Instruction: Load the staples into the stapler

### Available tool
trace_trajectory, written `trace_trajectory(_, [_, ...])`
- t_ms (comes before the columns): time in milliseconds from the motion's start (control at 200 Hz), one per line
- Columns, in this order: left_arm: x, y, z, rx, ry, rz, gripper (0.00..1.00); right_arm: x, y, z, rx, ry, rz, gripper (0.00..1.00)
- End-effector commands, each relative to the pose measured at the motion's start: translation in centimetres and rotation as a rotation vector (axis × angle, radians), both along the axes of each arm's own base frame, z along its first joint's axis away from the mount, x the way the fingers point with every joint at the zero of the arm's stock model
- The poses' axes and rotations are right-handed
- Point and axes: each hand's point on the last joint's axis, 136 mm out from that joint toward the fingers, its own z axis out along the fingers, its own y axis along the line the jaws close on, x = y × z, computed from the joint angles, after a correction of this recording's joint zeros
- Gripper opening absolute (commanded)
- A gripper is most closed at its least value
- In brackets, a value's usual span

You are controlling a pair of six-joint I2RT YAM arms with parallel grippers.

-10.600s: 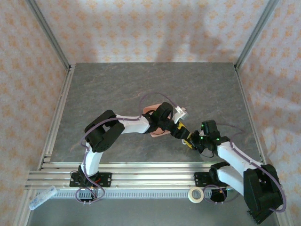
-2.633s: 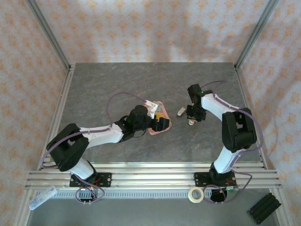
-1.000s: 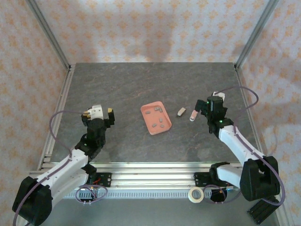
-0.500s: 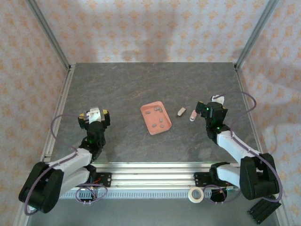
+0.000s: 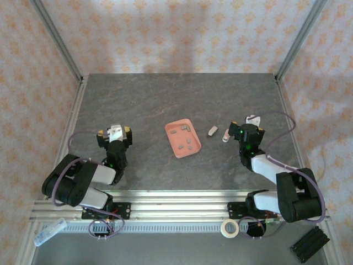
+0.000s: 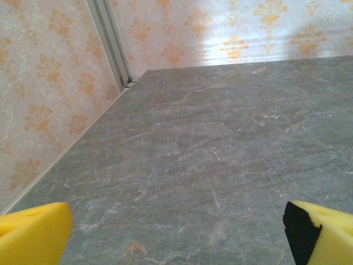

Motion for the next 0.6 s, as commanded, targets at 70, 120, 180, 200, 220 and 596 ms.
trace_trajectory(70, [1.7,0.1,1.4,-0.011,-0.064,-0.001,1.0,0.6,-1.1,1.1,-0.009,-0.084,-0.027,1.0])
trace_trajectory(120, [1.6,0.4,1.2,-0.033,-0.062,-0.011,1.0,0.7,-1.4,1.0,0.001,-0.083,-0.023,1.0])
trace_trajectory(180, [1.8,0.6,0.7,-0.063,-0.056,-0.041,1.0,0.8,-1.8,1.0,0.008,-0.091,-0.019,1.0])
trace_trajectory(200, [2.0,0.6,0.3,-0.075,-0.047,-0.052,1.0,0.9,-1.9,1.1,0.01,-0.097,-0.019,1.0])
trace_trajectory(220, [2.2,0.7,0.0,-0.083,-0.042,-0.06,1.0,0.9,-2.0,1.1,0.013,-0.1,-0.017,1.0])
trace_trajectory(596, [5.3,2.0,-1.4,-0.148,0.11,-0.04,1.0,3.6,-1.0,-2.4,0.026,-0.017,0.104,0.99])
